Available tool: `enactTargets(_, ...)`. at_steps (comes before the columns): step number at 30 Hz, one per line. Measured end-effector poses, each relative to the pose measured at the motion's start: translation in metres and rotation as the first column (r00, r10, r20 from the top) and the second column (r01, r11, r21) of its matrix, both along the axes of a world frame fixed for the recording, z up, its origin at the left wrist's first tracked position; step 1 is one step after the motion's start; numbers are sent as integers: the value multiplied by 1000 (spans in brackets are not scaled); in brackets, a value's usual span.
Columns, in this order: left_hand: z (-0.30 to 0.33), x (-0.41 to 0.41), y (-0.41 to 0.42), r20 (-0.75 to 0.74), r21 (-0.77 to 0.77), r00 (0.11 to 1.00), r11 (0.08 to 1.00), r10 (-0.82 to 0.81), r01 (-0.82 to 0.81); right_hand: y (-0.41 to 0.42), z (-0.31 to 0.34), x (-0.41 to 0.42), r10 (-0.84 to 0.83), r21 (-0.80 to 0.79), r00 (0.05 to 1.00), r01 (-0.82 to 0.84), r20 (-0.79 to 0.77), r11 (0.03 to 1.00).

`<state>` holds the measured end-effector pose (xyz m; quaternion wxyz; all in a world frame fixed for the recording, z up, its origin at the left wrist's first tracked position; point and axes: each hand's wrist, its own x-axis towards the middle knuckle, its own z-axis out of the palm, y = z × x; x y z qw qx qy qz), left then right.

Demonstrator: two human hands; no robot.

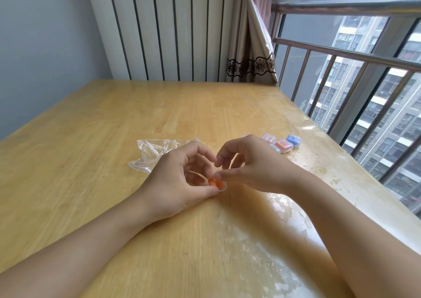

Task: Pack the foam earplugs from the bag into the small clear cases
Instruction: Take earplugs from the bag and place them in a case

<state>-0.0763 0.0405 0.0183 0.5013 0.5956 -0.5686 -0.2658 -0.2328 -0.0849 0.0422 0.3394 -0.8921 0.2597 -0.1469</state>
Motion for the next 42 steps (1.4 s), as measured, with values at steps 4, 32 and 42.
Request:
enactTargets(4, -2, 1, -3, -7, -16, 1000, 999, 29, -29, -3, -7, 1, 12, 38, 999, -11, -36, 999)
enactTargets(32, -8, 6, -5, -6, -3, 995, 995, 95, -95, -11, -11, 3, -71, 291, 990, 33, 123, 956)
enactTargets(42, -10, 5, -4, 97, 8, 993, 997, 69, -71, -6, 1, -7, 143, 130, 988, -134, -64, 982)
